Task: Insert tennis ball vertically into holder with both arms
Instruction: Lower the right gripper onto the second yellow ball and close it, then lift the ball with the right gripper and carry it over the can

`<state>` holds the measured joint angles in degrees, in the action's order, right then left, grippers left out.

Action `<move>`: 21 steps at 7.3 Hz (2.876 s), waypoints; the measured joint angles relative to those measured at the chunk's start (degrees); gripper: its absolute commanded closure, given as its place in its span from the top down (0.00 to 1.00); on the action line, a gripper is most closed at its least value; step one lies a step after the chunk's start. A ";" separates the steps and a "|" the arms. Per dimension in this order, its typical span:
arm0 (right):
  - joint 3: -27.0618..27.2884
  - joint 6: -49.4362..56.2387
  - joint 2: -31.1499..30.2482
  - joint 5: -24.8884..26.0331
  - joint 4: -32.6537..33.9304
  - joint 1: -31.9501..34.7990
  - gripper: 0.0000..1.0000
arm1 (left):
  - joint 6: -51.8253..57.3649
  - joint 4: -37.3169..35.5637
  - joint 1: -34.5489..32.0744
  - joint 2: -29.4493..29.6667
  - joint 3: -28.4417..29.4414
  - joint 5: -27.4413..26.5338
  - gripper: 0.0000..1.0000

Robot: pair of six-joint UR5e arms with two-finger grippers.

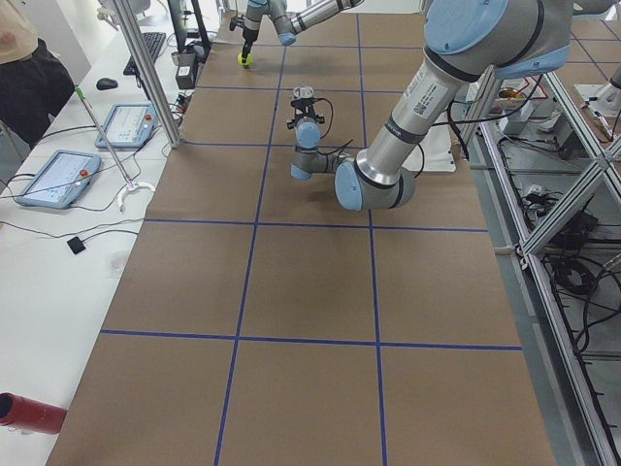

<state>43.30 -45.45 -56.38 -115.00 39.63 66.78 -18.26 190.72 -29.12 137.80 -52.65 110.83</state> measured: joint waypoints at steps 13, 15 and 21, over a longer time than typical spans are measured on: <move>50.63 -6.04 -8.40 -9.35 38.07 2.82 0.00 | -0.03 -0.20 0.19 -0.12 0.09 -0.02 0.78; 61.13 -9.09 -8.26 -10.27 48.44 1.38 0.00 | -0.09 -0.35 0.20 -0.02 0.08 -0.02 0.76; 76.88 -33.16 0.21 -4.33 61.77 -15.48 0.00 | -0.11 -0.41 0.20 0.02 0.09 0.00 0.76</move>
<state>120.18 -78.61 -56.17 -119.33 101.40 51.30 -18.37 190.31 -28.91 137.81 -52.56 110.83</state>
